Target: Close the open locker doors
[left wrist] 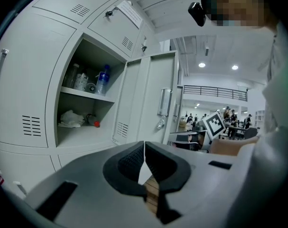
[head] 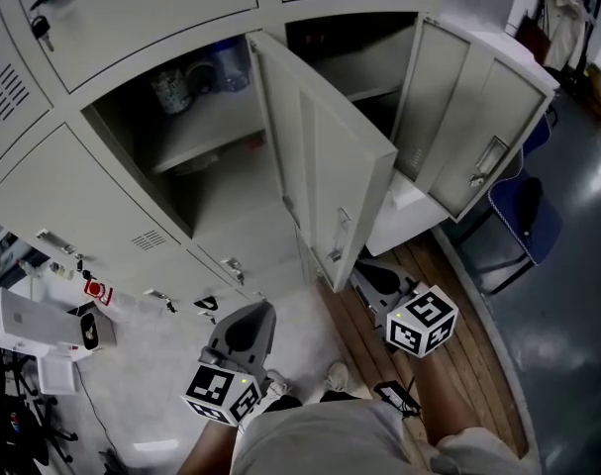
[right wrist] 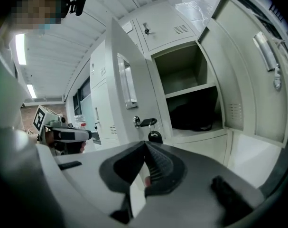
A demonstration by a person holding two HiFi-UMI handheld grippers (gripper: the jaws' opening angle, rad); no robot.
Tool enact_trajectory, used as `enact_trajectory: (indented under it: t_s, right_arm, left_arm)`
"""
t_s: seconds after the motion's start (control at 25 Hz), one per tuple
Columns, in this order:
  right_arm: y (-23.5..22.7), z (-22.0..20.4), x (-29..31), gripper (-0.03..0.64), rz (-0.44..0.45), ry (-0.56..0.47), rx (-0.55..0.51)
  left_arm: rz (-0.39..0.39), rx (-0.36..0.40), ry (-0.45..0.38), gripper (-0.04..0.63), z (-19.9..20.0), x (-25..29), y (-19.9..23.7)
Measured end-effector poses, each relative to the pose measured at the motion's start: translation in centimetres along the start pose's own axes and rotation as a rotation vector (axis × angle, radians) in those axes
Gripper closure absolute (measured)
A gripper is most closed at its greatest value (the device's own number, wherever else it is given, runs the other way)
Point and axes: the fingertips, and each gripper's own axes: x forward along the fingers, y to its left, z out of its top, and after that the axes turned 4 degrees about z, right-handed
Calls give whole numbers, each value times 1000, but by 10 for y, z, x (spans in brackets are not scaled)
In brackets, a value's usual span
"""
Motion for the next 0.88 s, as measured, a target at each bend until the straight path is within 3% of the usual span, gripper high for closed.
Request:
enact_trajectory:
  t_s: [0.44, 0.88]
  right_arm:
    - [48, 0, 30, 589, 82, 10, -23]
    - [93, 6, 71, 589, 168, 19, -70]
  left_arm:
    - [37, -7, -17, 574, 3, -21, 27]
    - [123, -35, -37, 574, 1, -55, 64]
